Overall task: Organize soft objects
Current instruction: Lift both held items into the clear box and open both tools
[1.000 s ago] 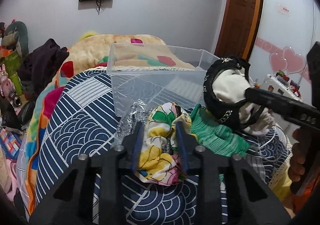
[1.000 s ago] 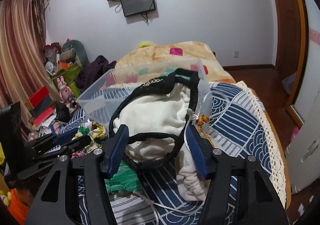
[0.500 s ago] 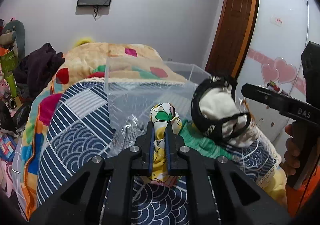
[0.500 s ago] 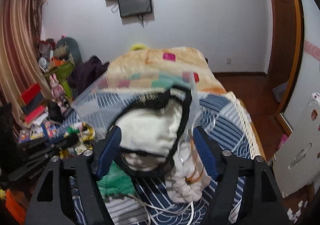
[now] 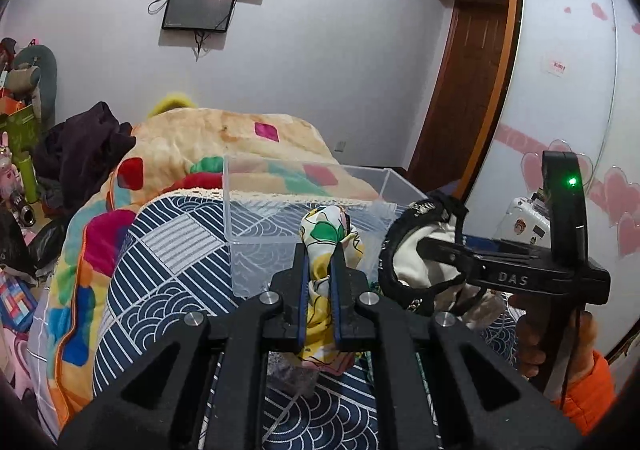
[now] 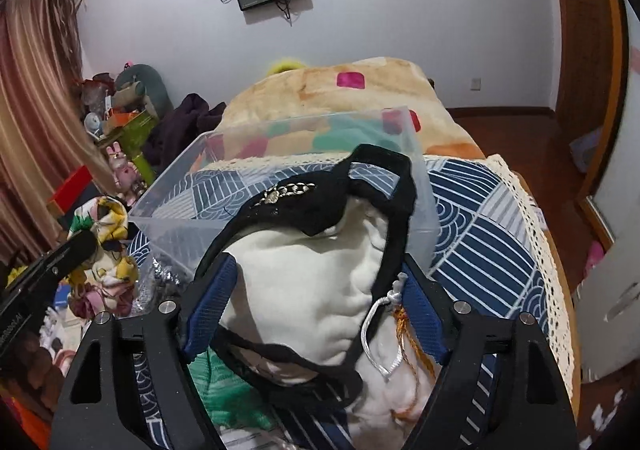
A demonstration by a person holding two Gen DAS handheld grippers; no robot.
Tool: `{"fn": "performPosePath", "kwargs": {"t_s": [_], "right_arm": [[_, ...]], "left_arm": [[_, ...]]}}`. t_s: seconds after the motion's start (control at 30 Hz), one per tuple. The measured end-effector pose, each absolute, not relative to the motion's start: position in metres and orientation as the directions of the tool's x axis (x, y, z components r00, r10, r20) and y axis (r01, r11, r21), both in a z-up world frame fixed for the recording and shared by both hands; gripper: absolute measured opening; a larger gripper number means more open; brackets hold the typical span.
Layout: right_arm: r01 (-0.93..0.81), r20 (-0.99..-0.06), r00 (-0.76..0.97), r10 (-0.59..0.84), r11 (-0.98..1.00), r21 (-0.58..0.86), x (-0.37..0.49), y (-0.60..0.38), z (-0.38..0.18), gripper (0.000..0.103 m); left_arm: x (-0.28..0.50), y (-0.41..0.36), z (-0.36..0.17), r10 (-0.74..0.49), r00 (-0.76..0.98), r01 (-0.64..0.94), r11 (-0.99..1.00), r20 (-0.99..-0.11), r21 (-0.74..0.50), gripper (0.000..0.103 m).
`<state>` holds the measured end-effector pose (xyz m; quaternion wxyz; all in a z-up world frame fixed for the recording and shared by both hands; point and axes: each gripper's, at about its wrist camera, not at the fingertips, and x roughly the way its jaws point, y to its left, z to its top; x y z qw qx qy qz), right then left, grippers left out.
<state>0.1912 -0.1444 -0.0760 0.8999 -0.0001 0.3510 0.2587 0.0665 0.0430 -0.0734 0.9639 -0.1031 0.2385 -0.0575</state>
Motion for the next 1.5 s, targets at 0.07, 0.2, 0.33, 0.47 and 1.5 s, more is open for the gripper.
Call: {"fn": "performPosePath", "kwargs": {"t_s": [0.07, 0.2, 0.33, 0.47, 1.5], "right_arm": [[-0.471, -0.624, 0.64, 0.449, 0.87, 0.144, 0.188, -0.139, -0.075, 0.053], [-0.489, -0.591, 0.667, 0.453, 0.865, 0.111, 0.179, -0.14, -0.065, 0.025], [-0.499, -0.551, 0.687, 0.474, 0.859, 0.117, 0.173, -0.145, -0.054, 0.014], [-0.522, -0.5, 0.703, 0.506, 0.845, 0.121, 0.166, -0.147, -0.037, 0.013], [-0.479, -0.566, 0.737, 0.369, 0.876, -0.052, 0.235, -0.089, -0.041, 0.013]], "left_arm": [[0.067, 0.043, -0.073, -0.159, 0.88, 0.061, 0.973, -0.448, -0.225, 0.008], [0.067, 0.043, -0.07, -0.157, 0.883, 0.061, 0.973, -0.443, -0.224, 0.008], [0.068, 0.044, -0.064, -0.154, 0.89, 0.063, 0.974, -0.43, -0.218, 0.008], [0.073, 0.044, -0.05, -0.156, 0.9, 0.075, 0.975, -0.406, -0.208, 0.008], [0.201, 0.046, -0.076, -0.124, 0.782, 0.066, 0.991, -0.611, -0.117, 0.009]]}}
